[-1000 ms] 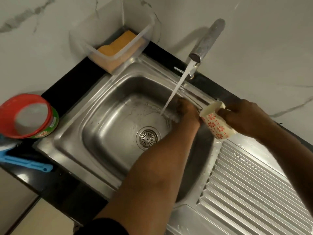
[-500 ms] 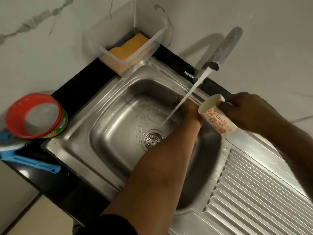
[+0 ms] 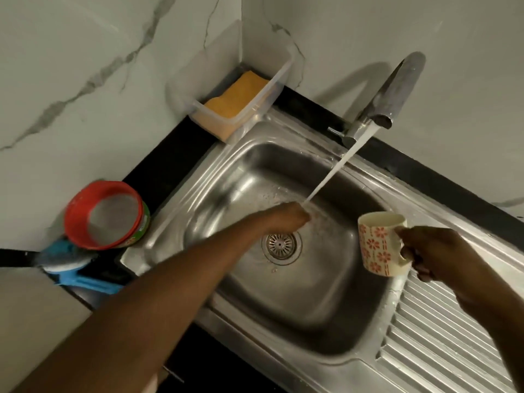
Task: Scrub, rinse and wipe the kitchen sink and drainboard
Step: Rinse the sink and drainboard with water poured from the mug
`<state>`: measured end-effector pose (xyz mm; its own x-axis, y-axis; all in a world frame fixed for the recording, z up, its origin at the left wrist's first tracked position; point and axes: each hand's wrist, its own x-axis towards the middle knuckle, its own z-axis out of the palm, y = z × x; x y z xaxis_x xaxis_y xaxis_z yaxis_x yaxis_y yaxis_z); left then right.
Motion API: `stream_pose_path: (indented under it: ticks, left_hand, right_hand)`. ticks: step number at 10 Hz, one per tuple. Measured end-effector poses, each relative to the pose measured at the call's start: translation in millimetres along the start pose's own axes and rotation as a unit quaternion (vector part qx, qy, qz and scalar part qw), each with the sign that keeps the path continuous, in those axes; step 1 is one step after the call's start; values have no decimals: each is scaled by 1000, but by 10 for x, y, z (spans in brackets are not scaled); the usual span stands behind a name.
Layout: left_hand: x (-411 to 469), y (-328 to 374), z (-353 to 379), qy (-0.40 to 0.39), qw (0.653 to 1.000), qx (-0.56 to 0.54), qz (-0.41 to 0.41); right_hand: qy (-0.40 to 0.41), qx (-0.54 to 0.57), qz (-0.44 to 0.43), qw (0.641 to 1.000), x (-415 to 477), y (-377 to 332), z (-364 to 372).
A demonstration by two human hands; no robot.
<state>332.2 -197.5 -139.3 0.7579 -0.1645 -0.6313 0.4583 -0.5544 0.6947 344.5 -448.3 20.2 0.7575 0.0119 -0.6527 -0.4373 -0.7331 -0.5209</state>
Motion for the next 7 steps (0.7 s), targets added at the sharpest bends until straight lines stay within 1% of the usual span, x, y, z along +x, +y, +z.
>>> stream_pose_path:
  ticks: [1, 2, 3, 4, 5, 6, 7]
  left_hand:
    - [-243, -383, -549, 7, 960, 277, -34]
    - [-202, -457, -943, 37, 900, 435, 12]
    - [33, -383, -1152, 10, 837, 525, 150]
    - [383, -219, -1162, -84, 755, 619, 200]
    - [459, -67, -1050, -37, 932, 284, 223]
    - [385, 16, -1104, -70, 967, -238, 60]
    - [324, -240, -1186, 57, 915, -398, -33]
  right_hand:
    - [-6, 37, 25, 999, -169, 50, 224]
    - [-9, 74, 53, 996, -218, 40, 498]
    - [-17, 62, 38, 997, -195, -97, 738]
    - [14, 39, -29, 999, -57, -384, 980]
    - [71, 40, -88, 993, 35, -758, 1272]
    - [114, 8, -151, 982, 52, -982, 1547]
    - [96, -66, -197, 973, -42, -883, 1726]
